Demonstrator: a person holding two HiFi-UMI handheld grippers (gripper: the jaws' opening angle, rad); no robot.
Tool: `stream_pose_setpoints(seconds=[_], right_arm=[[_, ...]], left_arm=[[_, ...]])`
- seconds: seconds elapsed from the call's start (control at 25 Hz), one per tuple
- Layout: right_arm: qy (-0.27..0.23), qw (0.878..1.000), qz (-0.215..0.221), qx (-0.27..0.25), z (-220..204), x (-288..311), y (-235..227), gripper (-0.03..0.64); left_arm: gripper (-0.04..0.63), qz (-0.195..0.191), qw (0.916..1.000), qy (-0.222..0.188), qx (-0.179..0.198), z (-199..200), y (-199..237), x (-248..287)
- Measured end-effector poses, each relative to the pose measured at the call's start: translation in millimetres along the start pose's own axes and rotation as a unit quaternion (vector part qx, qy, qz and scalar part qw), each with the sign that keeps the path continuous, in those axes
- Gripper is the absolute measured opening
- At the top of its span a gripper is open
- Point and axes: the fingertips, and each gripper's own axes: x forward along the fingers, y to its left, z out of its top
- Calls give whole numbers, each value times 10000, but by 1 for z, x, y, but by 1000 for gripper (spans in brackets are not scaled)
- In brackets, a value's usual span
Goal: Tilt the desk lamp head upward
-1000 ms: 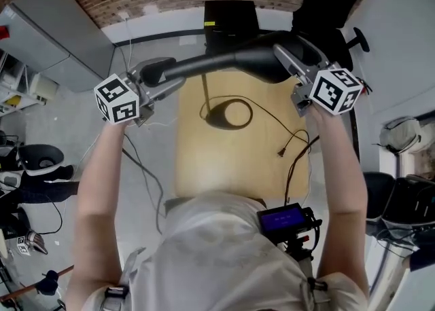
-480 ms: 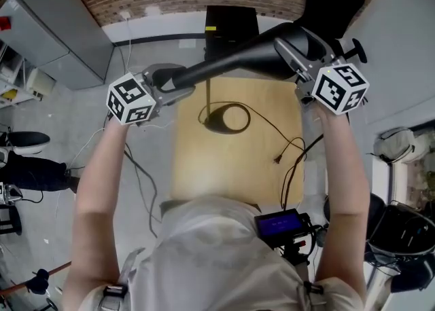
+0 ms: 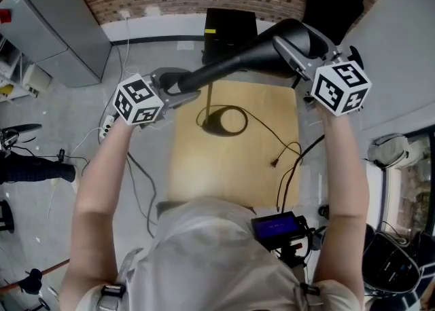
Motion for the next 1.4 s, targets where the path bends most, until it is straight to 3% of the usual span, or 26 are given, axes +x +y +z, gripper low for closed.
stream_pose_setpoints(seconds=[0.6, 0.92, 1.4], right_arm=[[560, 9904, -83, -1262, 39, 15, 36, 313], [632, 9815, -282, -1787, 54, 25, 42, 307], [922, 9698, -640, -2165, 62, 31, 60, 308]], left_arm=[[225, -104, 9998, 7, -154, -13, -9, 17], [225, 46, 9998, -19, -210, -15, -7, 35], [224, 185, 9995, -86, -239, -18, -12, 33]])
